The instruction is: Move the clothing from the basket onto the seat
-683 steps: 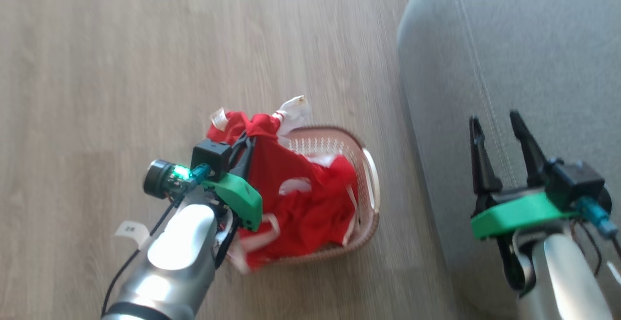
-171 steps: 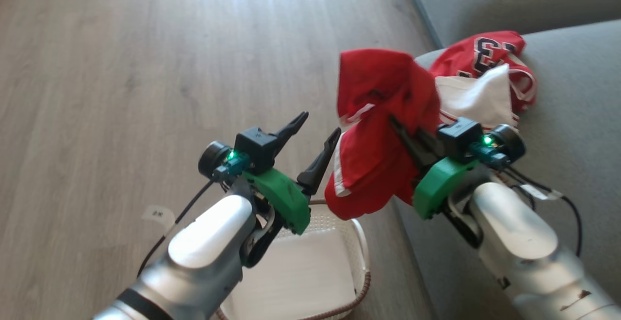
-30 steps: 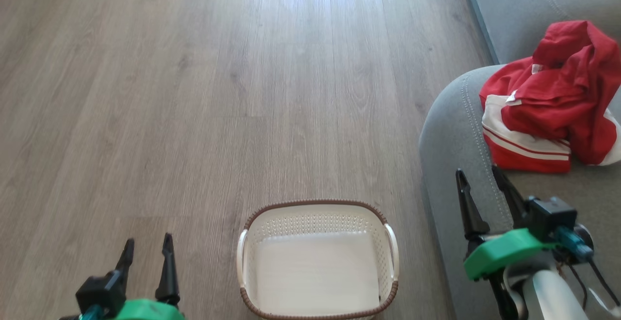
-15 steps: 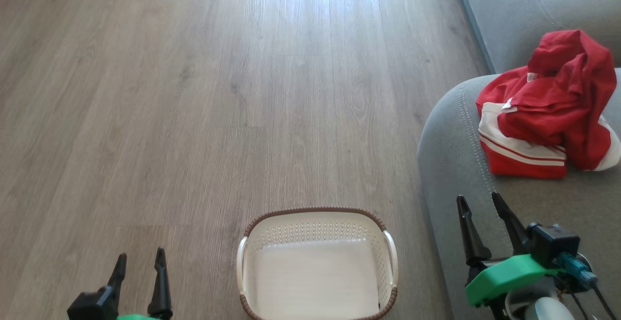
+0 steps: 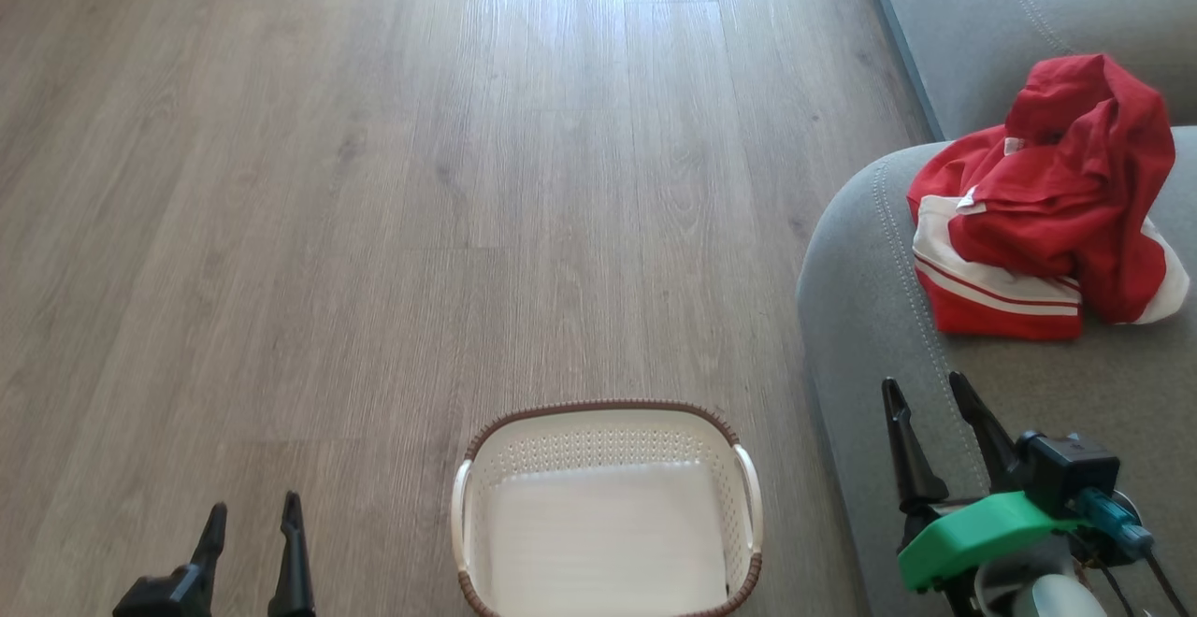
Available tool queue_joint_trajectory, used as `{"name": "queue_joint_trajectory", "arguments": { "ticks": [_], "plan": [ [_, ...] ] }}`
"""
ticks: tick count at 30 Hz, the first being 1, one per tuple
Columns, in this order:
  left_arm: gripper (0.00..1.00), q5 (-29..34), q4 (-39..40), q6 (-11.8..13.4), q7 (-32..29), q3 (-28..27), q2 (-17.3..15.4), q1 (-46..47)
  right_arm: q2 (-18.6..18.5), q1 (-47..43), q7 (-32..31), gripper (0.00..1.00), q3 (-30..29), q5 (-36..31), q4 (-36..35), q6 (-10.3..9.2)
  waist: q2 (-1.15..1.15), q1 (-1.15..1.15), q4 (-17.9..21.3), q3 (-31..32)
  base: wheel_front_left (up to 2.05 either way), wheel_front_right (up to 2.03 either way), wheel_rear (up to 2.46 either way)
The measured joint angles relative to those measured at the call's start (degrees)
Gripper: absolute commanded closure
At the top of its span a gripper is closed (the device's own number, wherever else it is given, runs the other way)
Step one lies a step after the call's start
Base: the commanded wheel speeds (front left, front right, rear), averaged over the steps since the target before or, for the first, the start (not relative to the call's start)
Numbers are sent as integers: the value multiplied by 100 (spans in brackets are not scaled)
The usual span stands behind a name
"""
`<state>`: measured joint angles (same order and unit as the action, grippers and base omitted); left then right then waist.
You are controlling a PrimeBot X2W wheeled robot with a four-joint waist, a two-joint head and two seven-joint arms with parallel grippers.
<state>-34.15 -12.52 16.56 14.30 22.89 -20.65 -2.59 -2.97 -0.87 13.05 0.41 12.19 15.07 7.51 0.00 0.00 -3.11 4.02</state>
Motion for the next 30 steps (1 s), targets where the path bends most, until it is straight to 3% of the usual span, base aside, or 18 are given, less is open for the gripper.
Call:
{"name": "queue_joint_trajectory", "arguments": {
  "ticks": [27,28,30],
  "plan": [
    [0,254,-116,-151,0,-146,98,2,1,1,8,0,-27,-1,70,0,0,0,-5,-39,0,0,0],
    [100,254,-118,-152,0,-153,102,2,1,1,8,100,-27,-1,73,0,0,0,-4,-40,0,0,0],
    [100,250,-259,-147,-10,-115,170,-10,1,-19,4,100,-12,-1,244,0,0,0,-4,-41,0,0,0]
  ]
}}
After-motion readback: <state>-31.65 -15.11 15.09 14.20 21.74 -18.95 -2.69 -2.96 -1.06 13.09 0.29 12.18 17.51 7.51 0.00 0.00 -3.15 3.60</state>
